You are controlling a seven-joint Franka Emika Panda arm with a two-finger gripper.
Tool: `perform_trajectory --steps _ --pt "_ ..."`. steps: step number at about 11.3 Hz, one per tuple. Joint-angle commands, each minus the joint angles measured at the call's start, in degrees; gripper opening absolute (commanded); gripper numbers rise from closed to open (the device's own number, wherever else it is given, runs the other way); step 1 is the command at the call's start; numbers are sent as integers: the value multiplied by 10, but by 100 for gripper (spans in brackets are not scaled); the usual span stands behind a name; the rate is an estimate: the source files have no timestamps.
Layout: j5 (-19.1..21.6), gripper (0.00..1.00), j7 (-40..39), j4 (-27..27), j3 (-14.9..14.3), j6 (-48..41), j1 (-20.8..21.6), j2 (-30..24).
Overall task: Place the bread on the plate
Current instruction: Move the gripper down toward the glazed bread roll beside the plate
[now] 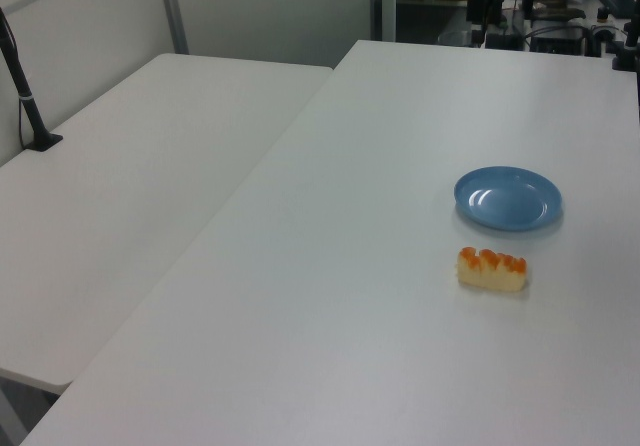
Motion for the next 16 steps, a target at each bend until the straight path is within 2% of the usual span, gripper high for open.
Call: perform_trajectory --steps 1,8,16 --pt "0 100 -7 16 -16 -29 -2 0" --pt "-1 100 -7 20 -27 -35 -2 -4" --pt "4 100 -6 7 -20 -26 15 9"
